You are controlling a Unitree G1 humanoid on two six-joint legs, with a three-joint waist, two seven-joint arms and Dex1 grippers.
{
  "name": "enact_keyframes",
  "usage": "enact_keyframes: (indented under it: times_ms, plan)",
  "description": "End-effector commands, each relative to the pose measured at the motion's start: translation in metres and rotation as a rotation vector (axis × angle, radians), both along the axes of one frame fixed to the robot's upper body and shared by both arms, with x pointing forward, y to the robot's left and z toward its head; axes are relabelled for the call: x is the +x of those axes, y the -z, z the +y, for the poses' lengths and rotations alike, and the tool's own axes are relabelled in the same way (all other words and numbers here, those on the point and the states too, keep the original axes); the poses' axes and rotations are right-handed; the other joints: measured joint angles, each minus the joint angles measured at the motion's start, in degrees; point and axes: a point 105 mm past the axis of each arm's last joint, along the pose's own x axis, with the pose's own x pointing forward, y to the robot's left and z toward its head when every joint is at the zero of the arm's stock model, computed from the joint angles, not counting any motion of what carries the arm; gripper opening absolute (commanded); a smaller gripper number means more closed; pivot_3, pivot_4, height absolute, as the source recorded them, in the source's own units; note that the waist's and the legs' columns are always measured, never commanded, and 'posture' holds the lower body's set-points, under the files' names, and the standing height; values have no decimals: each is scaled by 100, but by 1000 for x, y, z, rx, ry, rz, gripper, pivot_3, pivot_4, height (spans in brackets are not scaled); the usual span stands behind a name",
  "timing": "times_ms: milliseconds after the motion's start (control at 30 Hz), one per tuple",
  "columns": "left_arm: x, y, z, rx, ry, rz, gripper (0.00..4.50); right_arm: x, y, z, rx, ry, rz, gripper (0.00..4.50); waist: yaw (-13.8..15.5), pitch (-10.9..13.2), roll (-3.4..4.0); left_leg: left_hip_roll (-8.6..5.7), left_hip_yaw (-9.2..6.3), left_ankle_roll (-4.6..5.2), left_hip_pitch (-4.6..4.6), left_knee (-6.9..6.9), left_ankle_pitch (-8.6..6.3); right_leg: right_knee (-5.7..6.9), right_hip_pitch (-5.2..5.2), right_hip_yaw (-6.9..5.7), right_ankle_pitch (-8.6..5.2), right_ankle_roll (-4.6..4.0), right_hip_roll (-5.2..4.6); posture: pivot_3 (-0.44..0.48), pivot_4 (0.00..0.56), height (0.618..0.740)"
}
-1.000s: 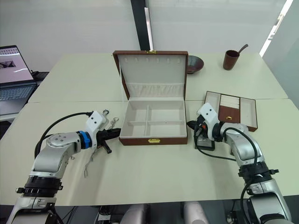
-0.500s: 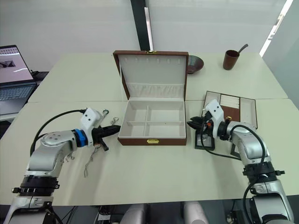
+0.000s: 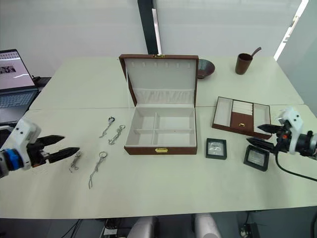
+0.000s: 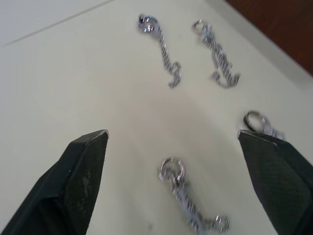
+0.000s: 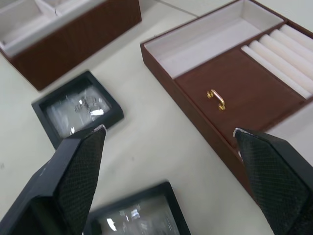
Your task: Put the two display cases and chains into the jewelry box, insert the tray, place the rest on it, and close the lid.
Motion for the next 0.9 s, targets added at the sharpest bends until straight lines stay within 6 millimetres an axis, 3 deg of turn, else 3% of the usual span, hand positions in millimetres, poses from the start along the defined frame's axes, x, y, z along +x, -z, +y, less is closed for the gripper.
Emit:
enact_keyframes:
  times_ms: [33, 133, 267, 900]
  plan:
    - [-12, -15, 31, 65, -79, -34, 4472, -7, -10, -27, -63, 28, -25, 4500, 1, 0, 0, -1, 2, 0, 0, -3, 0, -1, 0, 0, 0, 0, 0, 0, 150, 740]
    - [-21, -14, 48, 80, -135, -33, 4472, -10, -9, -45, -91, 62, -14, 4500, 1, 0, 0, 1, 1, 0, 1, -4, 0, -1, 0, 0, -1, -2, 0, 0, 150, 740]
    - [-26, -8, 55, 100, -161, -27, 4472, -9, -6, -57, -105, 99, -15, 4500, -2, 0, 0, 0, 8, 0, 3, -4, 0, 0, 1, 4, -1, -2, -2, 0, 150, 740]
    - [-16, -8, 56, 92, -161, -70, 4472, -9, -6, -60, -104, 96, -17, 4500, -2, 0, 0, 2, 8, 0, 5, -4, -1, 3, 1, 4, -1, -2, -1, 0, 150, 740]
